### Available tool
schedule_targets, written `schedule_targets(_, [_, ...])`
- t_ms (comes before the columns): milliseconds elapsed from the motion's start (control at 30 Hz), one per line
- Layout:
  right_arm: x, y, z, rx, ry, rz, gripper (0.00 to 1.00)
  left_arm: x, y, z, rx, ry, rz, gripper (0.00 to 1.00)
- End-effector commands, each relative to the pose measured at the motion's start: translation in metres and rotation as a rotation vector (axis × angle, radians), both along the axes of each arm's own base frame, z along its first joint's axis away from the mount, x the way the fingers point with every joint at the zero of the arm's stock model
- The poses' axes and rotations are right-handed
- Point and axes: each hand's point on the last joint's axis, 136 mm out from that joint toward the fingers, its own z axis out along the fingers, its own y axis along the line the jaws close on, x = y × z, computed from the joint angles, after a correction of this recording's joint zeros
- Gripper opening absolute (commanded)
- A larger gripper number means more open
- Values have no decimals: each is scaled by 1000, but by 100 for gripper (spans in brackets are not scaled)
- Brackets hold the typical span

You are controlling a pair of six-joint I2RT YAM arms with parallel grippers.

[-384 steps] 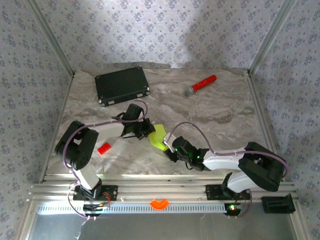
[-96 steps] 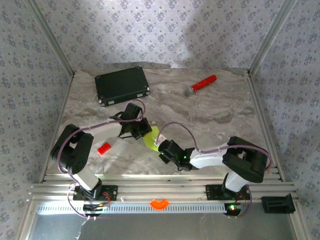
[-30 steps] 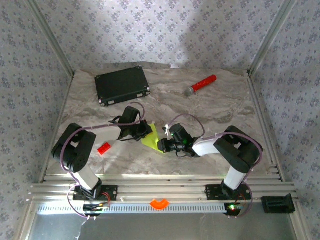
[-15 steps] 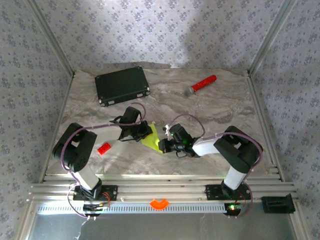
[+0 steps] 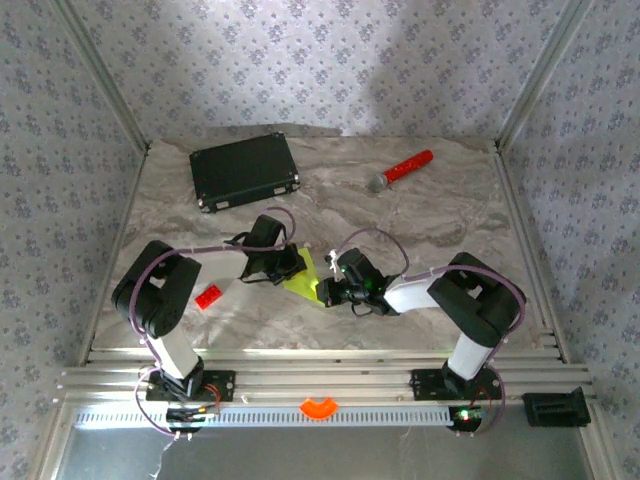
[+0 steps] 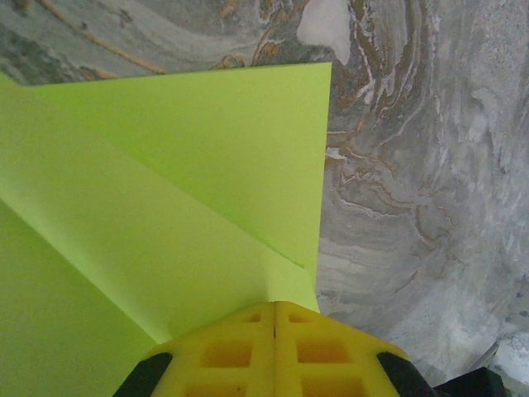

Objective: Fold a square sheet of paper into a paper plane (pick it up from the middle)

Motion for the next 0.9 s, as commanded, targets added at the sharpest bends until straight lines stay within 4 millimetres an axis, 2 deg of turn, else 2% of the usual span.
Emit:
schedule_targets(0, [-15,-8,-20,-84,55,22,8,1,-6,1,10,-8,-32,7])
schedule_targets(167, [-17,-8,-23,-99,65,30,8,1,-7,0,13,-13,-40,7])
schedule_targets(267, [-18,-7,-20,-85,74,32,12,0,-6,-5,21,-6,-44,7])
schedule_targets(500, [-7,0,14,60,130,1,33,-5,-1,-13,54,-5,-60,7])
schedule_targets(600, [-2,-2,26,96,157,-24,39,-5,-1,-13,57,-9,-64,7])
schedule_targets(700, [4,-7,34,116,167,-55,43,-5,0,-14,62,-8,-67,7])
schedule_targets(867, [12,-11,34,117,201,-78,43,-6,-2,-14,59,-9,-67,7])
